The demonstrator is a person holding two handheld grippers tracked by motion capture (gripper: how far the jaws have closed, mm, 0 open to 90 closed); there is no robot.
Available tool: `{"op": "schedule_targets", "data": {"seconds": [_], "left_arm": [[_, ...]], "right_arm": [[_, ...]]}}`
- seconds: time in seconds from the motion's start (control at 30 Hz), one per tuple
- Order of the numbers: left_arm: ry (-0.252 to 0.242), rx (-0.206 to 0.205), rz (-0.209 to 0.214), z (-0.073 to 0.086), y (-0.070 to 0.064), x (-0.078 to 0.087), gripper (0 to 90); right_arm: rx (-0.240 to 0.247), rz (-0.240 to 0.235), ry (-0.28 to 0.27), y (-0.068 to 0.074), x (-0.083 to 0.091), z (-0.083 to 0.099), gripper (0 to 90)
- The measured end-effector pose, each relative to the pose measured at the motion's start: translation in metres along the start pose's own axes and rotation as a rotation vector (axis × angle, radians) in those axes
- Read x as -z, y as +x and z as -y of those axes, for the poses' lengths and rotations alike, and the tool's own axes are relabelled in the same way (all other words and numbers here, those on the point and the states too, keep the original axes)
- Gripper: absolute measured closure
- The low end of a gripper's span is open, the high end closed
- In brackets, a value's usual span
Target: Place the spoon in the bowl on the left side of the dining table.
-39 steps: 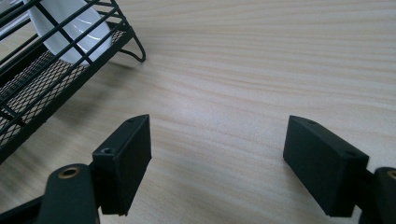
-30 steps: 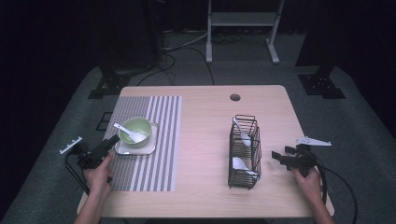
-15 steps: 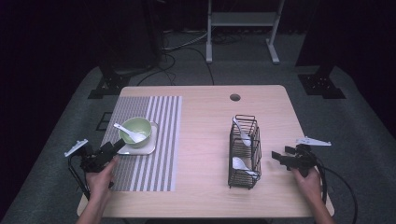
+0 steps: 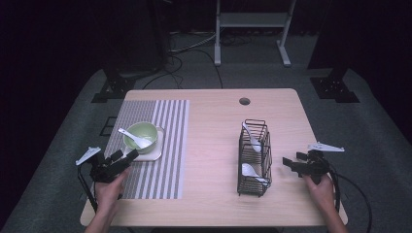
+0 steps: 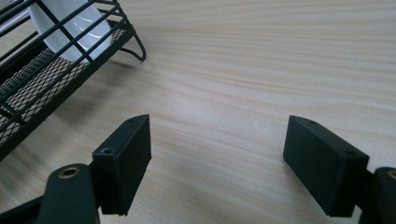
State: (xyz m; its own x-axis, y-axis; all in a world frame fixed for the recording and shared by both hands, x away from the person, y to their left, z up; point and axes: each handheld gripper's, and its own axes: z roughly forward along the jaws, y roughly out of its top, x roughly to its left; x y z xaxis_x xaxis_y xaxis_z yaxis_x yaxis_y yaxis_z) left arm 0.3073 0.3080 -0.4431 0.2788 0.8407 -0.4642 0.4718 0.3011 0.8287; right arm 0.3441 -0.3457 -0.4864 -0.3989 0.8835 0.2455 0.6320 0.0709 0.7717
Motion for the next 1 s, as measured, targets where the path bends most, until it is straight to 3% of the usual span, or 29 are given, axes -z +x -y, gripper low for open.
{"op": "schedule_targets", "data": {"seconds": [0.4,1.0], "left_arm": [[0.038,-0.046,0.044,0.008,-0.018,-0.008,10.1],[0.077,-0.075,0.09,0.014,-0.041,-0.02,8.3]], "right_arm": [[0.007,0.001,-0.001,0.0,0.0,0.0,22.2],[0.005,-0.007,-0.006,0.0,0.001,0.0,22.1]]}}
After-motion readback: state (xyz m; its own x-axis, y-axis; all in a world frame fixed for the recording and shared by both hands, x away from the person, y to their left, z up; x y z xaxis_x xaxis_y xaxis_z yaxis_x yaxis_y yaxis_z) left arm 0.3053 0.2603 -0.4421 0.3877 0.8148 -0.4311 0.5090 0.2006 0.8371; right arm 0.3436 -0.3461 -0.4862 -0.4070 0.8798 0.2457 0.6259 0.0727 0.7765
